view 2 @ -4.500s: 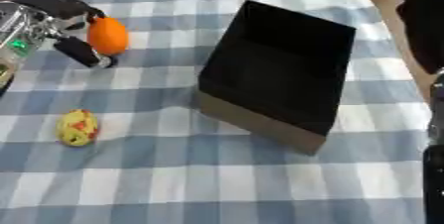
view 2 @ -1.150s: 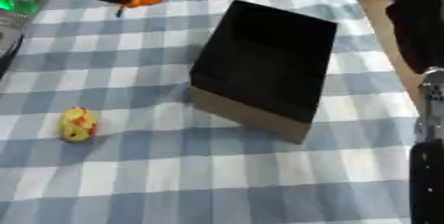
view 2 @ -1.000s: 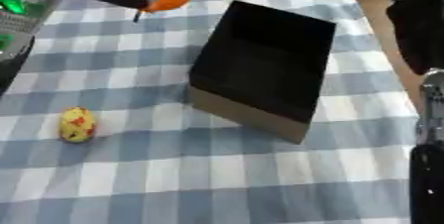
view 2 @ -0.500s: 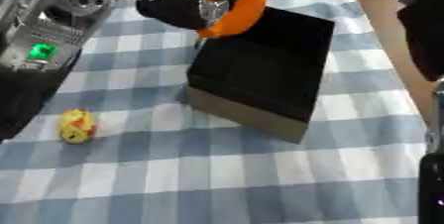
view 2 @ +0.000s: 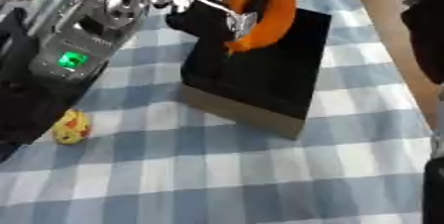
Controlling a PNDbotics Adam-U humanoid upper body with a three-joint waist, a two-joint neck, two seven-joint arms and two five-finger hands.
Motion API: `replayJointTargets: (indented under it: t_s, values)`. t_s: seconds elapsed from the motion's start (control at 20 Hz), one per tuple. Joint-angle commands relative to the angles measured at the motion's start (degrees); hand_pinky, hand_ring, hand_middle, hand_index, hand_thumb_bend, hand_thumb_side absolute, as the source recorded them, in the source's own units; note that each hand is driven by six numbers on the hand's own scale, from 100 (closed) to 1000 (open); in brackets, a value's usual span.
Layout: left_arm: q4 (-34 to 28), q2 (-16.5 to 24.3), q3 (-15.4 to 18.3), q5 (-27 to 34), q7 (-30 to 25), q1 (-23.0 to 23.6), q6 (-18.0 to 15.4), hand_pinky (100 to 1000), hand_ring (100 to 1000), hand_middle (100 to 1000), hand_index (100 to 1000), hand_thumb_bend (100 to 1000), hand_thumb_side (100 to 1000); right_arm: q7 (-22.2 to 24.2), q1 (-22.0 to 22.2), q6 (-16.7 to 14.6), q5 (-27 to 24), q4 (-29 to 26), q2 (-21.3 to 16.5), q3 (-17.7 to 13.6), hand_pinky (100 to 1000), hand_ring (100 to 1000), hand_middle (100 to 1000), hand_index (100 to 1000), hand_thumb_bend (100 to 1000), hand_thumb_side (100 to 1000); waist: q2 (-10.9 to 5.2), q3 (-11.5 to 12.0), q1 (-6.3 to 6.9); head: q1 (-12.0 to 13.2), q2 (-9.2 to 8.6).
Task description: Pick up objects on the table and place them in the box.
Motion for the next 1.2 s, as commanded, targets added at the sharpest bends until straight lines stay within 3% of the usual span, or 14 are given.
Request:
replayJointTargets:
  t_s: [0.05,0.4,0.9,0.95,1.05,1.1,1.2]
  values:
    - [3.6,-0.4,0.5,-1.3,4.2,-1.0,-1.7,237,462,437,643,100,376,0.4,-1.2,0.1,-0.5,-1.3,-0.2,0.3,1000,877,735,882,100,757,-0.87,-0.3,-0.02,0.3,-0.64]
    - [10.3,-1.7,0.4,-2.5,11.1,-0.7,-6.4,247,469,446,647,100,385,1.1,-2.1,0.1,-0.9,-1.1,-0.3,0.5,1000,878,735,884,100,758,0.26,-1.4,0.28,0.8,-1.42]
    - [18.5,-3.5,0.5,-3.3,14.7,0.5,-12.2,254,474,454,647,100,374,1.6,-2.9,0.2,-1.3,-0.6,-0.4,0.5,1000,879,734,886,100,764,1.22,-2.4,0.38,1.2,-1.81]
    - [18.9,-3.6,0.5,-3.4,14.8,0.5,-12.4,309,504,480,670,100,281,1.6,-2.9,0.2,-1.3,-0.6,-0.4,0.5,1000,880,734,887,100,767,1.25,-2.4,0.38,1.2,-1.78]
    - [19.8,-3.8,0.1,-4.4,14.0,0.6,-12.2,354,530,501,692,100,301,1.7,-2.9,0.2,-1.4,-0.5,-0.4,0.5,1000,880,734,887,100,768,1.41,-2.4,0.39,1.2,-1.56]
    - [20.1,-3.8,0.0,-5.1,13.3,0.6,-12.1,497,605,557,737,100,379,1.7,-2.9,0.2,-1.5,-0.5,-0.5,0.5,1000,880,734,888,100,768,1.43,-2.4,0.40,1.1,-1.48]
    - [20.6,-3.6,0.0,-6.9,11.6,0.5,-11.8,567,652,593,771,151,421,1.8,-2.9,0.3,-1.6,-0.4,-0.5,0.5,1000,880,734,888,100,768,1.40,-2.3,0.41,1.1,-1.37]
